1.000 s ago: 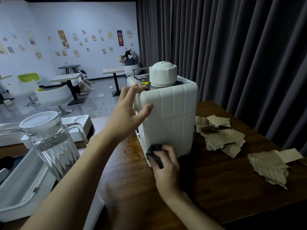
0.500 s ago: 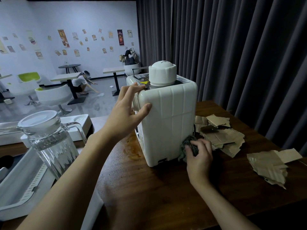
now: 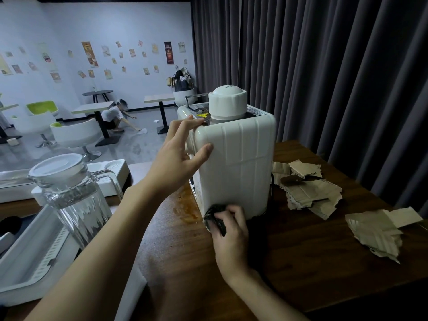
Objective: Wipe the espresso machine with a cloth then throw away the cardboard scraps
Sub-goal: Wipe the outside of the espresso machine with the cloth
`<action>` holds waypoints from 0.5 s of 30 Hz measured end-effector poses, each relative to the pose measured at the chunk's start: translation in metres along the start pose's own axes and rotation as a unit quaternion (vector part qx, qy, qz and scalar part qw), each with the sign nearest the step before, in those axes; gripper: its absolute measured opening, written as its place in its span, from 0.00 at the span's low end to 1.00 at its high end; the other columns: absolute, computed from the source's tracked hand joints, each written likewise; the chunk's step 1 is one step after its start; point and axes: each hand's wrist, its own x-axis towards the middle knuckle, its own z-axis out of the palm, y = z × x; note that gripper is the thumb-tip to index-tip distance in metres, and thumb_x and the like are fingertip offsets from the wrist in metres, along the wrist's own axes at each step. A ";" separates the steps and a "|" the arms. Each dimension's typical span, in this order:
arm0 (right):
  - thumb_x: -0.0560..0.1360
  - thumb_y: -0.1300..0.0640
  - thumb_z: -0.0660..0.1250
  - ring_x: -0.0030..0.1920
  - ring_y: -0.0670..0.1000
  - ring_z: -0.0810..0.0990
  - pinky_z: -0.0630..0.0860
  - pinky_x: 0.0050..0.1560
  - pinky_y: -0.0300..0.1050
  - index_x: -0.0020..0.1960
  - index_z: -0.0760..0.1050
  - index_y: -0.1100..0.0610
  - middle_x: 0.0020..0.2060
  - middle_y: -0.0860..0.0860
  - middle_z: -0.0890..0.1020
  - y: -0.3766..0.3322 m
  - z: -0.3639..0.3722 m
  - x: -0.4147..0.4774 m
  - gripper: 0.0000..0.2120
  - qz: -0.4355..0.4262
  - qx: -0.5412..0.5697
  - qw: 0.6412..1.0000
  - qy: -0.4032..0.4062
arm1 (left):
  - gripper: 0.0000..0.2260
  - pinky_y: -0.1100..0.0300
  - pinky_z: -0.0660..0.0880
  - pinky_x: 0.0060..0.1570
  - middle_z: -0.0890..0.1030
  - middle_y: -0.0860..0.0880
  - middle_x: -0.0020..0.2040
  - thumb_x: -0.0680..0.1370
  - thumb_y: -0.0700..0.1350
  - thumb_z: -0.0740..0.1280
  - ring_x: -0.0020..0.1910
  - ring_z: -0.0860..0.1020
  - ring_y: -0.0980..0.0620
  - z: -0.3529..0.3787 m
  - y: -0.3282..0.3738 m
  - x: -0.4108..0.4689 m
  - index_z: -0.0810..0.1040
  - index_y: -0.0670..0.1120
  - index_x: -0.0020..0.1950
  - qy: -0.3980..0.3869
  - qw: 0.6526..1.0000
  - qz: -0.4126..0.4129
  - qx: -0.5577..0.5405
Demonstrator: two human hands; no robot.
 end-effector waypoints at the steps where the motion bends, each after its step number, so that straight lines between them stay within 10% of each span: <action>1: 0.67 0.64 0.78 0.50 0.45 0.75 0.73 0.53 0.32 0.44 0.81 0.60 0.50 0.52 0.78 0.000 -0.001 0.001 0.09 -0.001 -0.001 1.000 -0.003 | 0.21 0.52 0.78 0.60 0.66 0.55 0.65 0.79 0.55 0.68 0.66 0.71 0.55 0.000 0.000 0.000 0.68 0.56 0.71 0.001 1.000 0.002 0.002; 15: 0.71 0.65 0.74 0.54 0.47 0.74 0.68 0.51 0.28 0.51 0.79 0.61 0.52 0.52 0.76 0.027 -0.067 0.055 0.09 0.086 -0.010 0.993 0.079 | 0.24 0.55 0.75 0.64 0.62 0.57 0.75 0.80 0.55 0.67 0.71 0.65 0.60 0.001 0.001 -0.006 0.64 0.60 0.75 -0.020 0.999 -0.010 -0.032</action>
